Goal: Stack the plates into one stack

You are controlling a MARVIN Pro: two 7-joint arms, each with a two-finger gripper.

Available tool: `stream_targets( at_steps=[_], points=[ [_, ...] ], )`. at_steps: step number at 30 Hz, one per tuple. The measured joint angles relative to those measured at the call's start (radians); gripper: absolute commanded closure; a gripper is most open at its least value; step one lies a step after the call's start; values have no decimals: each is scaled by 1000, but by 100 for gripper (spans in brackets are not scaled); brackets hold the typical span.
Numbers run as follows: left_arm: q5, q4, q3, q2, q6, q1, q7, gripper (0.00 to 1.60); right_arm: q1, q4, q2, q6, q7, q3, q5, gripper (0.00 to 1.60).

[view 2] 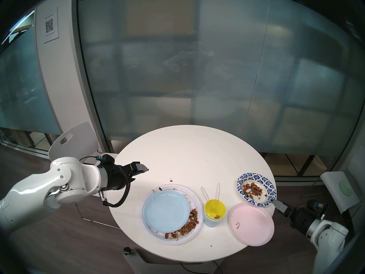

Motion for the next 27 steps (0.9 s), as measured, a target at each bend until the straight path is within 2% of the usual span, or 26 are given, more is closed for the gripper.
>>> stream_targets(
  at_steps=[13, 27],
  points=[
    [-1, 0, 1, 1, -1, -1, 0, 0, 78, 99, 55, 40, 1, -38, 4, 0],
    [-1, 0, 3, 3, -2, -2, 0, 0, 137, 185, 92, 33, 2, -83, -4, 0]
  ],
)
